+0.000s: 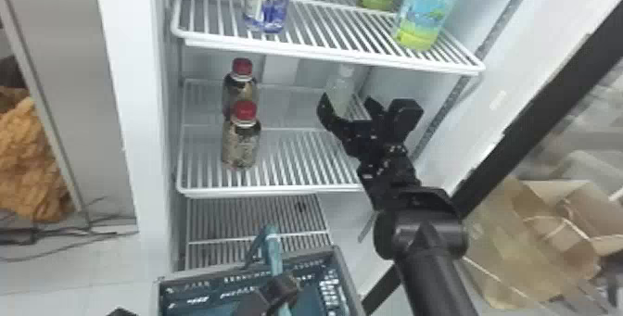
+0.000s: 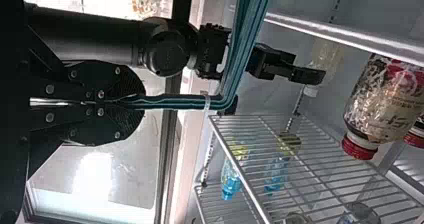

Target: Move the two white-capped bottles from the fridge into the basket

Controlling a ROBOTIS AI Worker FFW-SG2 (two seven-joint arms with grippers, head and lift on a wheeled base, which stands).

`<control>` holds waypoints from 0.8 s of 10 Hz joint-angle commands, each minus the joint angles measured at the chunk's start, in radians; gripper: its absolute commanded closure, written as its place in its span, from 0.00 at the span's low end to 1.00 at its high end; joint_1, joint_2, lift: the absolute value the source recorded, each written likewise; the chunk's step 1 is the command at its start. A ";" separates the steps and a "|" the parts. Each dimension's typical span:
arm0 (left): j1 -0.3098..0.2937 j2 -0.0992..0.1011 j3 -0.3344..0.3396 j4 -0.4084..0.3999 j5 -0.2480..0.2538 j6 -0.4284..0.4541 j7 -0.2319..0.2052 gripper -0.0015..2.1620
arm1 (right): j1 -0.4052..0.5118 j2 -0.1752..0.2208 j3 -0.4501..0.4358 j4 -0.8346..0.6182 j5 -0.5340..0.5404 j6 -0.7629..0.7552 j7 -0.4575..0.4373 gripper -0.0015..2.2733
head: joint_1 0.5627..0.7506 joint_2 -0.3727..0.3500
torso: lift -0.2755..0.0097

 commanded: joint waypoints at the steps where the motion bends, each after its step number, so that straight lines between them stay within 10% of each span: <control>1: 0.000 0.001 0.000 0.000 0.000 0.000 0.000 0.52 | -0.019 -0.002 0.016 0.022 -0.001 0.014 -0.007 0.04 | 0.70 0.03 | 0.05; 8: 0.000 -0.002 0.000 0.000 0.002 -0.002 0.000 0.52 | -0.091 -0.002 0.034 0.133 0.003 0.009 -0.038 0.05 | 0.70 0.03 | 0.05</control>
